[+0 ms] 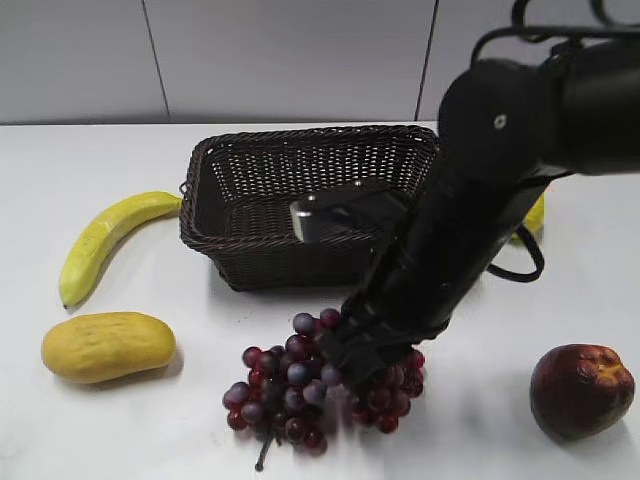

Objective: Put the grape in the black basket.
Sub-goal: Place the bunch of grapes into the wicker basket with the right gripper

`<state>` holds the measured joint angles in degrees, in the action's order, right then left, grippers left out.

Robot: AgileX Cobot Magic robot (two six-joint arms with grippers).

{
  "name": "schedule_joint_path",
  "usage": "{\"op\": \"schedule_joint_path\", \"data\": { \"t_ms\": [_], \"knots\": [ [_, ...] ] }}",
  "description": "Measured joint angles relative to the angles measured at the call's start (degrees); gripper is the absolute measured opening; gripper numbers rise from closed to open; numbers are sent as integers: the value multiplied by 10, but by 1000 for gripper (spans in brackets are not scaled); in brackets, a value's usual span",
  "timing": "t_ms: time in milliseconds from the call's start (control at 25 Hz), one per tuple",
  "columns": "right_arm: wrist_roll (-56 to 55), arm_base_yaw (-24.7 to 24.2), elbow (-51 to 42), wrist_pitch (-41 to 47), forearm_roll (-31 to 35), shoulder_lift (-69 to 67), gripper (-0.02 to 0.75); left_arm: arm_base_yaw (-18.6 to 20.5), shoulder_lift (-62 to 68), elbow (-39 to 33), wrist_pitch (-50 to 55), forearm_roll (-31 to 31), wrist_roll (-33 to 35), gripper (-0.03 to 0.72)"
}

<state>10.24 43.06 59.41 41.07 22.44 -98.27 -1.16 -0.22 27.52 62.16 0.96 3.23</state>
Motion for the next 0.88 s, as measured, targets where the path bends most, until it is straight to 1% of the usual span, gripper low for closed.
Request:
{"op": "schedule_joint_path", "data": {
  "t_ms": [120,280,480,600,720,880],
  "knots": [
    [0,0,14,25,-5,43,197,0,0,0,0,0,0,231],
    [1,0,68,69,-30,80,186,0,0,0,0,0,0,231],
    [1,0,178,133,-60,87,181,0,0,0,0,0,0,231],
    [1,0,243,150,-81,87,177,0,0,0,0,0,0,231],
    [1,0,299,151,-127,87,172,0,0,0,0,0,0,231],
    [27,0,352,151,-213,82,172,0,0,0,0,0,0,233]
  ]
}}
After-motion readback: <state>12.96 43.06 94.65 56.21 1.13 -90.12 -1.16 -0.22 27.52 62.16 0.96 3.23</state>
